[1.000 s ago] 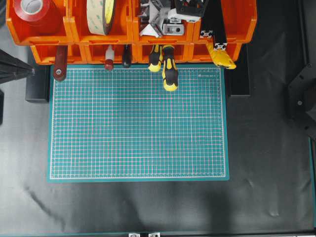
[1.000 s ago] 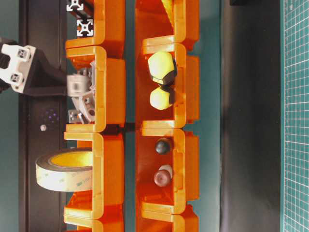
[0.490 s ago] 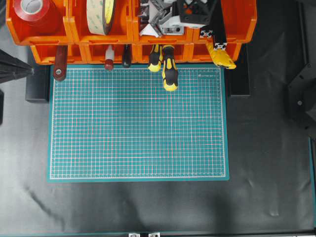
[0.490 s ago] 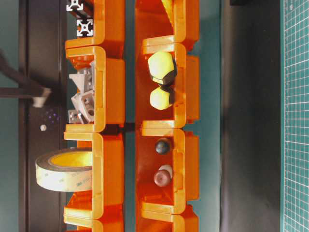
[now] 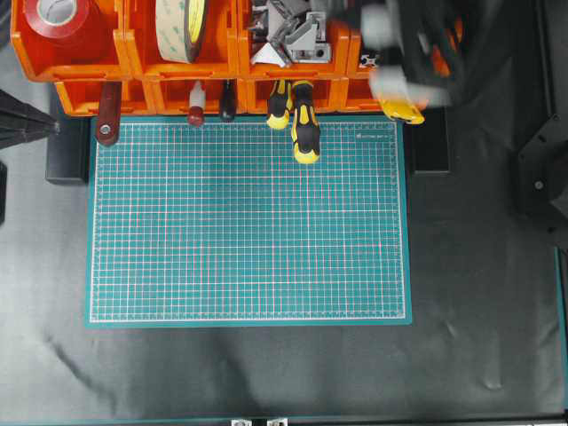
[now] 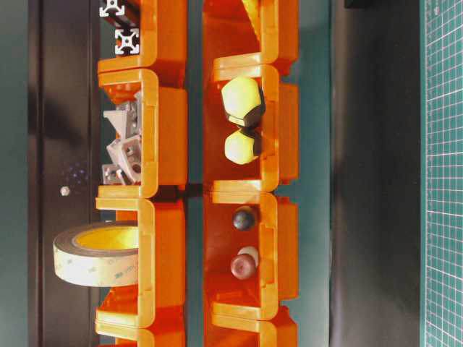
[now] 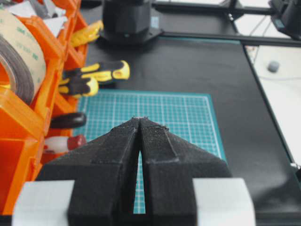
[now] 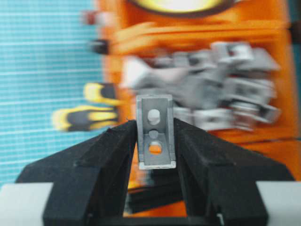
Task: Pick corner brachets from container rack with right arm.
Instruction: 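Lift the silver bracket out of the bin with the right gripper, then carry the bracket over the green mat and open the right gripper to release it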
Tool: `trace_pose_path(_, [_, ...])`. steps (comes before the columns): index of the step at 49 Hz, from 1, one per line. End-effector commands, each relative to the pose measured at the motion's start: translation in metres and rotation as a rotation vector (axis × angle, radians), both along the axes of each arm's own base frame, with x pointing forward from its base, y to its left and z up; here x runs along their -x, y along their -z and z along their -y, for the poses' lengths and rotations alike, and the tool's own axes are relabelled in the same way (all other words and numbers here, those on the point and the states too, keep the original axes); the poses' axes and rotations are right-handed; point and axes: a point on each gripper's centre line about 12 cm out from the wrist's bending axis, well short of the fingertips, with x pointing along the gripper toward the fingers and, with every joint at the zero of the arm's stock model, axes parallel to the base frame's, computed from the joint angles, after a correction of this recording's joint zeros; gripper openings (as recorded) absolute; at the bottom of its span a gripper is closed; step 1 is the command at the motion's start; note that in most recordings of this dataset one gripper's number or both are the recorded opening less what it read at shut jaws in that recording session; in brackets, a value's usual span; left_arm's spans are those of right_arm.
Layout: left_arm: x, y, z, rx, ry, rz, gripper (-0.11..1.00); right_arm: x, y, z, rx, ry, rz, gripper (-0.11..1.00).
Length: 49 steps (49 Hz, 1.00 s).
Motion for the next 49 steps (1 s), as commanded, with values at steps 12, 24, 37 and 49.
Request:
trace_pose_path(12, [0.004, -0.007, -0.001, -0.001, -0.003, 0.017, 0.00, 0.028, 0.044, -0.065, -0.130, -0.094, 0.208, 0.24])
trace_pose_path(24, [0.005, -0.008, 0.000, -0.001, 0.002, 0.022, 0.00, 0.024, 0.117, -0.083, -0.251, -0.112, 0.314, 0.24])
trace_pose_path(37, [0.006, -0.009, 0.000, -0.002, 0.002, 0.028, 0.00, 0.004, 0.161, -0.091, -0.265, -0.132, 0.291, 0.24])
trace_pose_path(49, [0.008, -0.008, 0.000, -0.002, 0.002, 0.029, 0.00, -0.025, 0.221, -0.100, -0.244, -0.136, 0.169, 0.24])
